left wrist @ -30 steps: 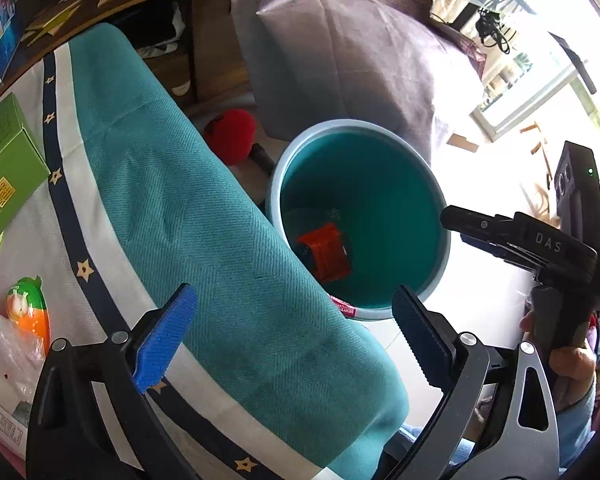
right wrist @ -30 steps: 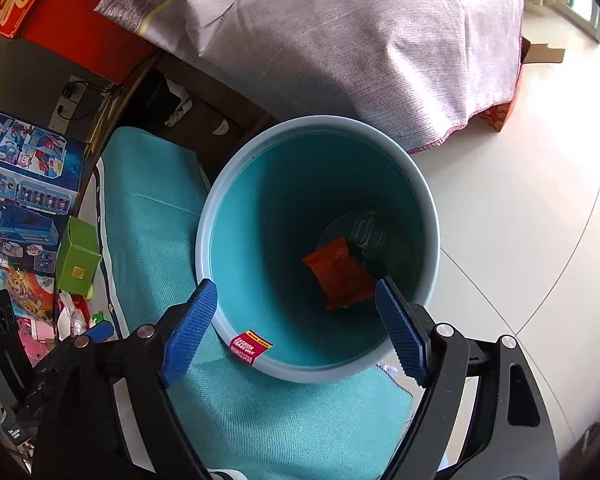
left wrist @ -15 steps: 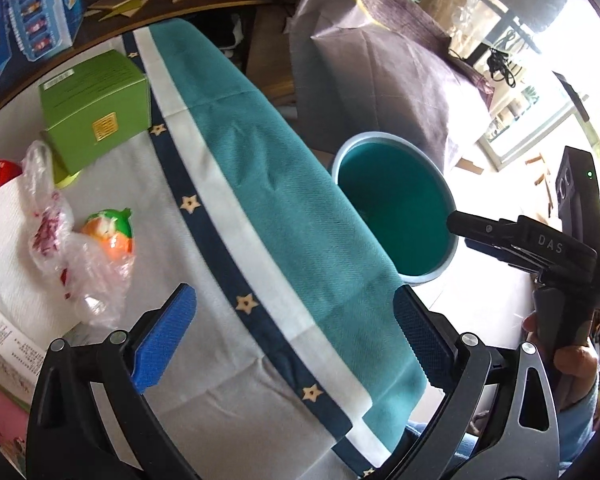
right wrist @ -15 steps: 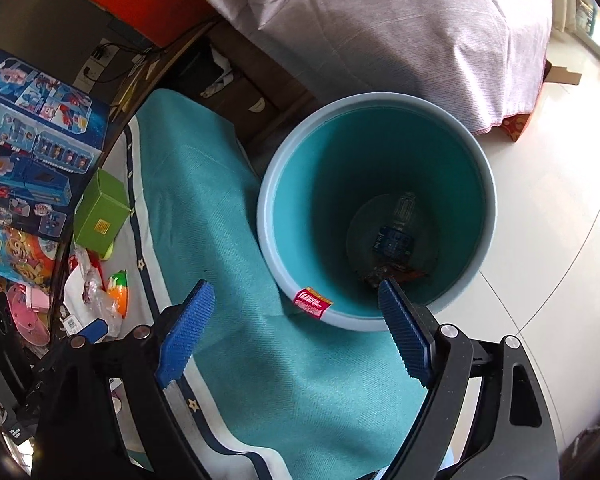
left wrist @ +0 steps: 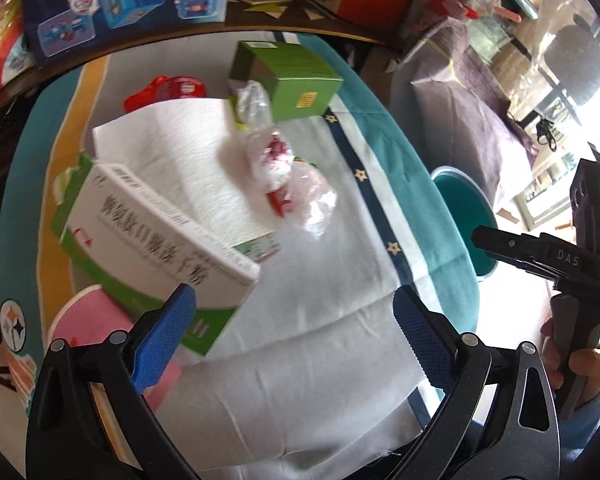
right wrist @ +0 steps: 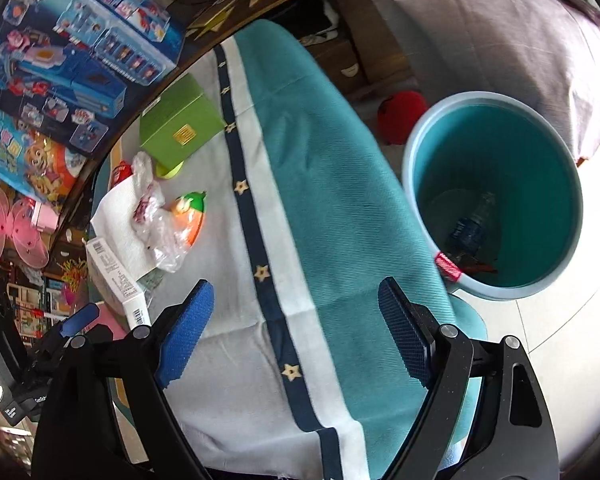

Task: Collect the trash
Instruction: 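Move both tools back over the table toward the pink cup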

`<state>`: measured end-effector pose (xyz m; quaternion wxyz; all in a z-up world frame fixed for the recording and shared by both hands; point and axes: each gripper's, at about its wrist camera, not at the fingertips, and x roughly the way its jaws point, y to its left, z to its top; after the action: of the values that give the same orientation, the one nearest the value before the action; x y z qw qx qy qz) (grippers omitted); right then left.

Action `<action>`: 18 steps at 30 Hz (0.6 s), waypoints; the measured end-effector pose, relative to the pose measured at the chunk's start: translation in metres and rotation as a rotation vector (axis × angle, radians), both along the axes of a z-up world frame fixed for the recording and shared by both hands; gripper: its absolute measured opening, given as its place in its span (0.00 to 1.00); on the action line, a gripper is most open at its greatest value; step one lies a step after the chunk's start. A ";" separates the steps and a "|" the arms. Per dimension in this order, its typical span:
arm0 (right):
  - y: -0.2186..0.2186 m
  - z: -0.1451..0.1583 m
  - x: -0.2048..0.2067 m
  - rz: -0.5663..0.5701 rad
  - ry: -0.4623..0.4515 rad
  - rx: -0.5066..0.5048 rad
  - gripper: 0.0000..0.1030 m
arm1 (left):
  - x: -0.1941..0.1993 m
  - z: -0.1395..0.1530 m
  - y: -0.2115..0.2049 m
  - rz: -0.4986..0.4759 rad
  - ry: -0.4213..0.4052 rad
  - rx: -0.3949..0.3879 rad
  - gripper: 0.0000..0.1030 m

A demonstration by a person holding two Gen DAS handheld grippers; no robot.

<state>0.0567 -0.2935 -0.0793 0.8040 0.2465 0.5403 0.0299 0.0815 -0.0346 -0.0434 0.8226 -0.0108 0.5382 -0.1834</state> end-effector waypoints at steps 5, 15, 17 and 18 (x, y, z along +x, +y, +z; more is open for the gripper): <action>0.049 0.012 0.009 0.109 -0.021 -0.026 0.78 | -0.013 -0.003 0.059 0.116 -0.005 0.012 0.96; 0.107 0.010 0.018 0.229 0.012 -0.078 0.78 | -0.021 -0.043 0.130 0.333 0.104 -0.002 0.96; 0.113 0.011 0.019 0.243 0.016 -0.088 0.78 | -0.020 -0.052 0.134 0.358 0.126 -0.017 0.96; 0.116 0.011 0.020 0.250 0.016 -0.093 0.78 | -0.019 -0.056 0.134 0.364 0.132 -0.016 0.96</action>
<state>0.0768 -0.1774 -0.0681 0.8002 0.1399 0.5740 0.1029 0.0624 0.0997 -0.0993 0.8051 -0.1267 0.5784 -0.0349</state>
